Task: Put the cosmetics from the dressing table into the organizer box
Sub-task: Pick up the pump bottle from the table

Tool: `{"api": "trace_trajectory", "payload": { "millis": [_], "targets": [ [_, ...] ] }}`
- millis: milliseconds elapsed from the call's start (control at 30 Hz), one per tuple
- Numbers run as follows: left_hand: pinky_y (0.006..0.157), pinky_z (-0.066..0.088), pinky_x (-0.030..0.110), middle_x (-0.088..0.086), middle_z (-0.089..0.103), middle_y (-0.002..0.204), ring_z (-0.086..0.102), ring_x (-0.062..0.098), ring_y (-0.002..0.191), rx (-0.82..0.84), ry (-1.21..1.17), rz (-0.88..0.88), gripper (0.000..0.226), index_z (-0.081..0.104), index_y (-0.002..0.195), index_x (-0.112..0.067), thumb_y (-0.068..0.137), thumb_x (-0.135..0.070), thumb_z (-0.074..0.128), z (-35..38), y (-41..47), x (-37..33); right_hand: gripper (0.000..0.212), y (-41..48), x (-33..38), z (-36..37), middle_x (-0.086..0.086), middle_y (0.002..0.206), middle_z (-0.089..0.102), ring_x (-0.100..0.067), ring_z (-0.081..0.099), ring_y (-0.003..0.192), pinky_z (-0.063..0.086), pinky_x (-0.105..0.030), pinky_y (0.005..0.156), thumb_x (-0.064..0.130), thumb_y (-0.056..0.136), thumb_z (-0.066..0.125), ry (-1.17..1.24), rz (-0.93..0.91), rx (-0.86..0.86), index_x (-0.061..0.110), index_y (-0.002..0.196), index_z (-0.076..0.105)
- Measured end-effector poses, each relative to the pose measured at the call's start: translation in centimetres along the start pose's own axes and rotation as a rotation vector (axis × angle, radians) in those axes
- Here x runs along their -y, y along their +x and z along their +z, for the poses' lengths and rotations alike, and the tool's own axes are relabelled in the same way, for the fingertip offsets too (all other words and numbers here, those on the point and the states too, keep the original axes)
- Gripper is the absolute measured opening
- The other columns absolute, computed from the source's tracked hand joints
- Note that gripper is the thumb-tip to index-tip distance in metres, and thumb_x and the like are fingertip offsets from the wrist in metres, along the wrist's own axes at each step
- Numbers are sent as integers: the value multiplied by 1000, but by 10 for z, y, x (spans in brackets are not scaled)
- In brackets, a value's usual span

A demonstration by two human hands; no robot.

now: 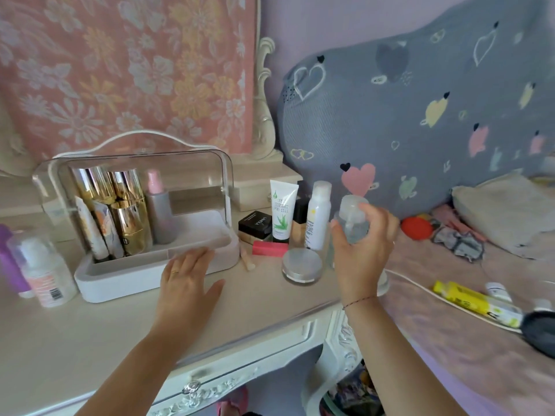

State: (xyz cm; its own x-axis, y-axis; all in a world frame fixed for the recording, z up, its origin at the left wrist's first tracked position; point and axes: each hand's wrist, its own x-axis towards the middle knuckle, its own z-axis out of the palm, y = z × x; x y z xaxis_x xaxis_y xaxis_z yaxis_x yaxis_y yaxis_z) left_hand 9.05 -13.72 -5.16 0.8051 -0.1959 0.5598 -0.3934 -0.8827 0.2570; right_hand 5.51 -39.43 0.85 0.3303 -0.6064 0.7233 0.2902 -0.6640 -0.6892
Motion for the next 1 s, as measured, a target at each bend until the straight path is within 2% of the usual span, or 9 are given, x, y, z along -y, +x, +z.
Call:
{"api": "trace_trajectory", "payload": {
  "millis": [67,167,300,367,500,667,833,933,1000],
  "targets": [
    [105,26,45,9,57,126,47,30,119,0,-4,11,55,55,124,-10,75,-34,55,0,-1,1,60,6,-6,-1,-6,117,51,-24,48,110,40,-35,92,17,64,81,-19,87,-12,10,118,54],
    [105,29,47,10,57,125,47,30,117,1,8,29,54,54,124,-9,76,-34,55,0,-2,0,81,4,-24,3,-10,134,47,-23,43,124,34,-29,99,19,65,82,-9,269,124,10,135,41],
    [105,29,48,11,57,126,47,31,119,14,-4,19,55,54,125,-8,76,-33,55,-1,-2,-1,72,-4,-47,10,-4,121,59,-24,59,108,50,-35,86,26,64,80,39,447,222,20,126,46],
    [105,28,48,11,57,126,47,32,119,19,-9,15,55,54,125,-8,76,-33,55,0,-1,0,63,-5,-50,11,-4,112,63,-23,62,101,48,-31,77,27,64,81,14,467,239,17,119,51],
    [107,27,47,11,56,128,47,32,121,8,-21,15,52,54,126,-8,79,-29,62,0,-1,-1,56,-4,-35,3,-2,107,66,-22,64,97,45,-27,74,26,64,80,19,432,201,17,114,56],
    [107,25,44,11,56,128,47,31,122,7,-52,-13,56,54,125,-8,76,-25,74,-3,-1,-4,63,1,13,-6,2,114,64,-15,60,105,50,-35,89,31,64,82,101,255,184,21,119,54],
    [100,27,23,-18,41,128,34,0,118,-9,-433,-98,67,40,134,-34,75,-41,72,-29,-2,-22,60,-22,61,17,0,109,55,-13,56,104,51,-34,88,42,57,81,247,191,489,29,110,57],
    [96,34,16,-17,45,131,42,-1,118,-6,-546,-51,76,39,136,-29,70,-51,69,-42,0,-25,63,-54,81,45,10,108,52,3,51,105,46,-19,87,39,58,83,292,192,687,30,114,56],
    [85,40,9,-14,59,121,54,-1,108,-32,-620,-76,65,46,131,-27,73,-37,74,-50,6,-19,65,-73,93,66,11,107,50,1,52,105,44,-15,86,32,61,84,323,190,751,29,118,54]
  ]
}}
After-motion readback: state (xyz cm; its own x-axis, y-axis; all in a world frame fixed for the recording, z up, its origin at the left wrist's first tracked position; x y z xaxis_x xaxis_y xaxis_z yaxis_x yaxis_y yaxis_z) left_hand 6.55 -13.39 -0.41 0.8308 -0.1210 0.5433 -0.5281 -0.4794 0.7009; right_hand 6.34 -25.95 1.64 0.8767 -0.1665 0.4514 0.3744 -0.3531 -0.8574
